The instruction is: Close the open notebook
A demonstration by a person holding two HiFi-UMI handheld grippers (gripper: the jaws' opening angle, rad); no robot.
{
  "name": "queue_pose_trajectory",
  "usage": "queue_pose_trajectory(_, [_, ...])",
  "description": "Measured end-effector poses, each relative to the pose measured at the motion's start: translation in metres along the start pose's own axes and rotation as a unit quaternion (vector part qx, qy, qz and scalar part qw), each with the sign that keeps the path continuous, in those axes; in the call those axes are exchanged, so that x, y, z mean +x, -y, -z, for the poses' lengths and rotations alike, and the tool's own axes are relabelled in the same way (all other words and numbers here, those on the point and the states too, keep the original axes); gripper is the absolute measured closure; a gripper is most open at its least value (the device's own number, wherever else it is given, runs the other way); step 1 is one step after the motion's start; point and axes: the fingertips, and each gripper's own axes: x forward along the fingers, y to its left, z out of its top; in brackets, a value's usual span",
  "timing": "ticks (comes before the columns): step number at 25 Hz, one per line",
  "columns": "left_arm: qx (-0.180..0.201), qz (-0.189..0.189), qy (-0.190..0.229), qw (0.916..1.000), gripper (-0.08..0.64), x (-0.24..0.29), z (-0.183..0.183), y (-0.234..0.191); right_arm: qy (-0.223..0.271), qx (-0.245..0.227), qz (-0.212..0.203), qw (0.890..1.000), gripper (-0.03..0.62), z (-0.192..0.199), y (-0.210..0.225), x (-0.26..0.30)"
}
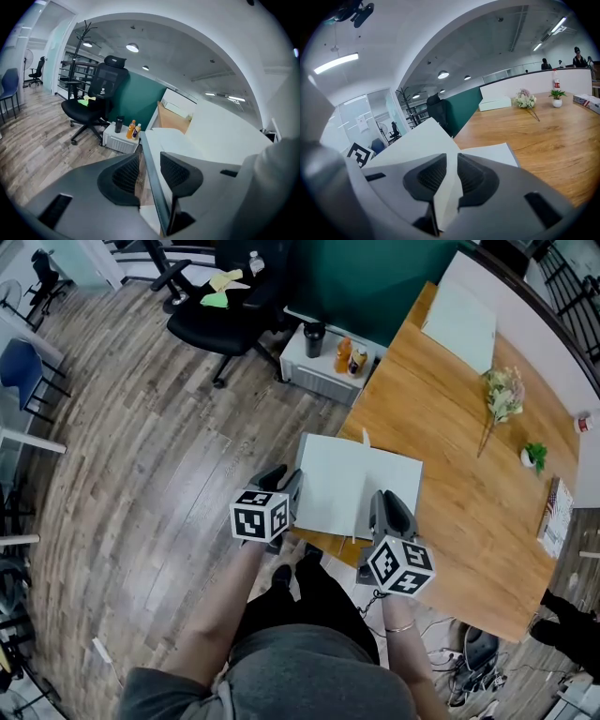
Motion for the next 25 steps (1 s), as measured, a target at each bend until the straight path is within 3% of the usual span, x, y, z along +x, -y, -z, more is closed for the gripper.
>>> queue_pose_trajectory(18, [-0.106,0.055,-0.020,0.9926,0.430,0.010,0.011,0.001,-0.024,0.018,0.005,1.000,0.520,0.013,0.010,0.005])
queue_pose_trajectory(25, [-0.116,0.059,-0.026,0.9911,0.449,0.010,0.010,0.001,-0.027,0.018,0.007,0.999,0.521,0.016,0.011,0.004])
